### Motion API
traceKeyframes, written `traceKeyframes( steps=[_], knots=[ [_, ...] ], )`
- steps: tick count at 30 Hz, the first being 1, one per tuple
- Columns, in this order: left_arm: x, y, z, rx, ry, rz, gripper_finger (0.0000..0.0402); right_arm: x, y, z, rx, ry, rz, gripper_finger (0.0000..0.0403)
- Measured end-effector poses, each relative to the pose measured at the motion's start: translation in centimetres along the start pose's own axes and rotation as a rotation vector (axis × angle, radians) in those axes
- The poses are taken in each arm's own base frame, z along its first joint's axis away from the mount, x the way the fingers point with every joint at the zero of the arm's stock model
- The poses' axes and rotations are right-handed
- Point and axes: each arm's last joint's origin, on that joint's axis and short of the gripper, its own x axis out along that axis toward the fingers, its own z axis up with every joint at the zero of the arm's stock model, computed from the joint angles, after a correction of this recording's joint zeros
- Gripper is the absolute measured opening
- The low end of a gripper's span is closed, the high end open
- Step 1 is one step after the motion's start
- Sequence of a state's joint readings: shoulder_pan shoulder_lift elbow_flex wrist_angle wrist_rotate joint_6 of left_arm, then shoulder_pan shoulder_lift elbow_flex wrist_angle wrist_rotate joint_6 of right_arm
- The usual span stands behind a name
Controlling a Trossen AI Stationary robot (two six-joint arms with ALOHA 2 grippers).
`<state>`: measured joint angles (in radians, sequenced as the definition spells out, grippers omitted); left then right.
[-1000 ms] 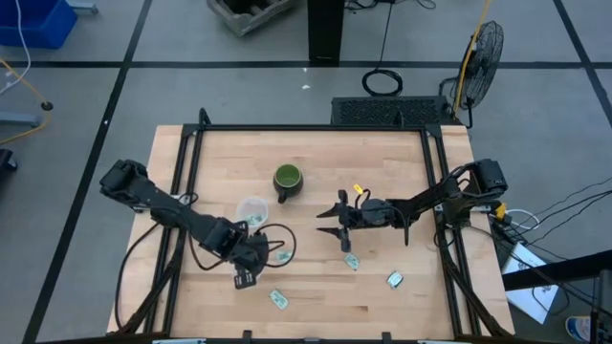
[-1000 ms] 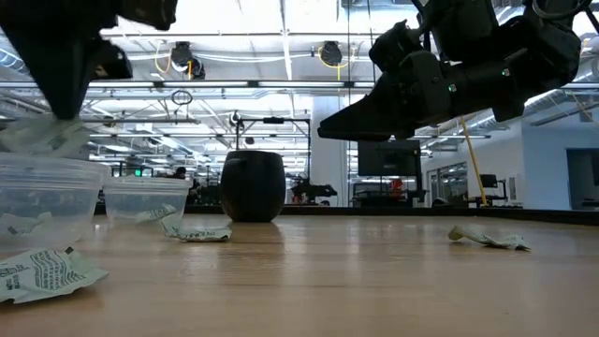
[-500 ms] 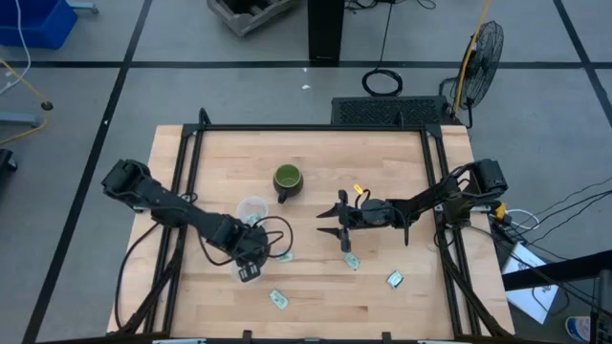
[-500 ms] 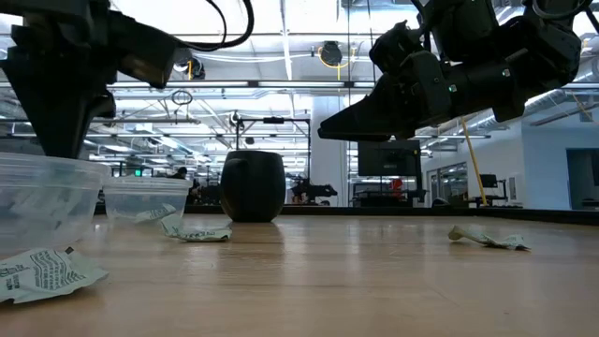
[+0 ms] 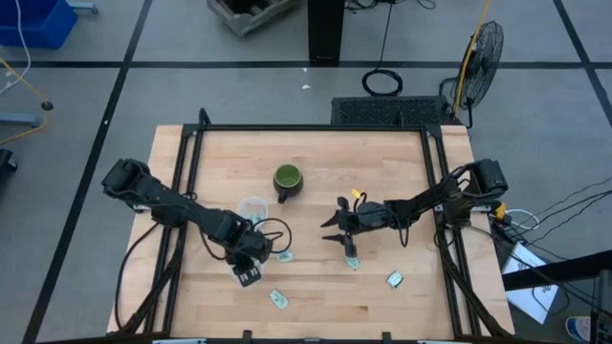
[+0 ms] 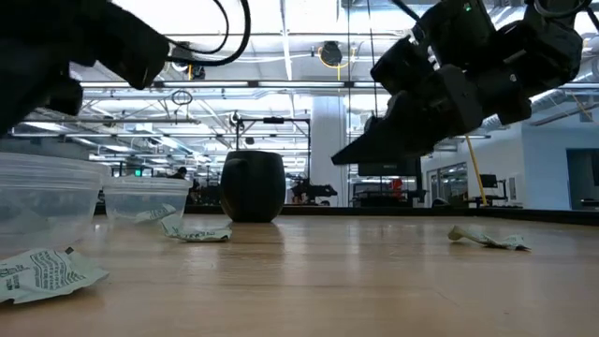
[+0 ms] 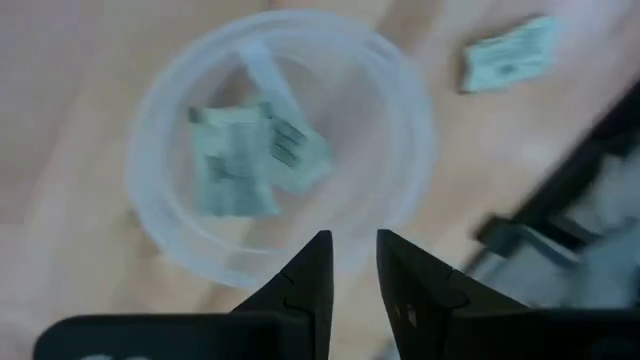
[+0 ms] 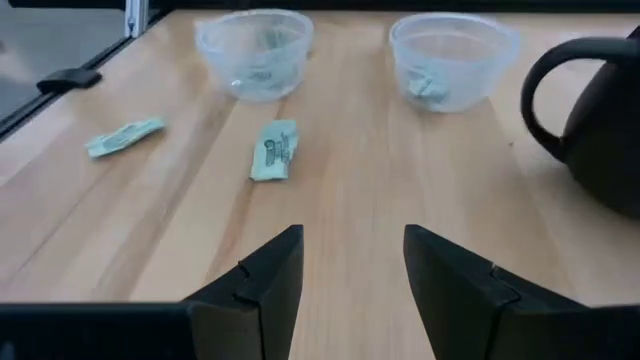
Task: Pick and place Stevia / Truvia into bins
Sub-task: Put the dark green truvia packet into the top transparent container
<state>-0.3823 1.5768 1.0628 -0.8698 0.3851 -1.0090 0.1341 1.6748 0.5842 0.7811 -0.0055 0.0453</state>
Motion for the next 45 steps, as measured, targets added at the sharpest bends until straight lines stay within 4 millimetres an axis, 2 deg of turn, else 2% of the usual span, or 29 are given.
traceKeyframes(
  steps=[2,6,9,14,20,23,26,34,39,45],
  knots=[
    [-0.6,-0.5,0.2,0.001,0.018,-0.04,0.0085,-0.3,0.0,0.7,-0.002,-0.031,0.002,0.0169],
    [-1.9,-1.6,0.4,0.14,-0.027,-0.079,0.0085,-1.7,0.7,2.0,-0.011,-0.029,0.019,0.0169],
    [-3.0,-2.5,0.7,0.235,-0.123,-0.066,0.0085,-3.5,1.5,3.0,-0.023,0.0,0.046,0.0169],
    [-4.6,-3.5,1.2,0.408,-0.296,0.008,0.0085,-6.9,3.6,3.6,0.0,0.115,0.08,0.0169],
    [-6.0,-3.5,2.3,0.594,-0.497,0.205,0.0085,-10.2,6.3,2.4,0.199,0.284,0.04,0.0169],
    [-6.6,-3.2,3.0,0.645,-0.596,0.337,0.0085,-10.8,7.4,1.7,0.346,0.368,0.067,0.0169],
    [-7.1,-2.8,3.8,0.665,-0.667,0.436,0.0085,-11.2,8.3,0.8,0.411,0.465,0.076,0.0169],
    [-8.3,-2.0,5.8,0.695,-0.742,0.48,0.0085,-13.4,9.1,-2.1,0.755,0.86,-0.061,0.0169],
    [-8.8,-1.5,6.5,0.681,-0.759,0.484,0.0085,-13.5,10.0,-2.9,0.921,0.976,-0.094,0.0169],
    [-9.1,-1.1,7.0,0.664,-0.766,0.49,0.0085,-12.6,10.6,-4.2,0.928,1.023,-0.171,0.0169]
  ],
)
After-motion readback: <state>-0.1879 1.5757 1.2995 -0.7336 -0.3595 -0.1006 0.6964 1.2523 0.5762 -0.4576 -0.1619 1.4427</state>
